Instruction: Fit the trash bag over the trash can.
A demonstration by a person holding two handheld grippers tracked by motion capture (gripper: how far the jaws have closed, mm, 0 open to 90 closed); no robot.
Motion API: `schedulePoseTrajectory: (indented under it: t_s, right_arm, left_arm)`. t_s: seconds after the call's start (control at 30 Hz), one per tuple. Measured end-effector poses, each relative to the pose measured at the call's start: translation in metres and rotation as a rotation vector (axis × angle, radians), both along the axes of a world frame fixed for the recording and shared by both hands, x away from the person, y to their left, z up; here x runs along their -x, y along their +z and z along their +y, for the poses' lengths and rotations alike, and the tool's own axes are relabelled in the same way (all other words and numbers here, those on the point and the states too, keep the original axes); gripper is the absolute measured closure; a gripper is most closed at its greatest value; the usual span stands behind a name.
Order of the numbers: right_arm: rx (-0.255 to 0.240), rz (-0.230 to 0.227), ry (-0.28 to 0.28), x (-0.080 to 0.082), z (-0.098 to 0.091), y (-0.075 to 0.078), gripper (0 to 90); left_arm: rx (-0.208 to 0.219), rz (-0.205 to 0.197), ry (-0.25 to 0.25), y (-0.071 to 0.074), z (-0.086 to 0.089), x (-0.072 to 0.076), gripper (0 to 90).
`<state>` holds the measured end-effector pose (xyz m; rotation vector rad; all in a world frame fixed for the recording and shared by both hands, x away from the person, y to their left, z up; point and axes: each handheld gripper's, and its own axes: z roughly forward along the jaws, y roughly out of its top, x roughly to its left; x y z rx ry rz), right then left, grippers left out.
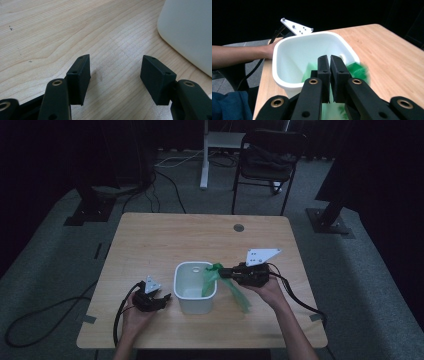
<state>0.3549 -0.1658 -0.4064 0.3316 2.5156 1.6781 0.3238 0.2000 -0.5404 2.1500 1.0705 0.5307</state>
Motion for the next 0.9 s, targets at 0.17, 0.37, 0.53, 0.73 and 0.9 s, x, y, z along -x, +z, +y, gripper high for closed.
schedulePoseTrajectory:
  t_s: [0.17, 0.37, 0.53, 0.73, 0.9]
  right_arm:
    - [0.019, 0.01, 0.006, 0.001, 0.005, -0.008, 85.1]
    - [-0.002, 0.009, -0.014, 0.002, -0.007, -0.007, 80.8]
    - [0.009, 0.017, -0.043, 0.007, -0.022, -0.014, 77.9]
    - [0.024, 0.05, -0.079, 0.018, -0.045, -0.032, 76.1]
    - [0.027, 0.09, -0.108, 0.027, -0.065, -0.052, 76.0]
  left_arm:
    - [-0.001, 0.0, 0.001, 0.0, 0.0, 0.0, 41.6]
    - [0.001, 0.001, 0.002, 0.0, 0.0, 0.0, 41.6]
    - [0.003, 0.0, 0.003, 0.0, 0.0, 0.0, 41.5]
    - [0.008, 0.003, 0.003, -0.001, 0.0, -0.001, 41.2]
    - [0.011, 0.003, 0.004, -0.001, 0.0, -0.001, 41.1]
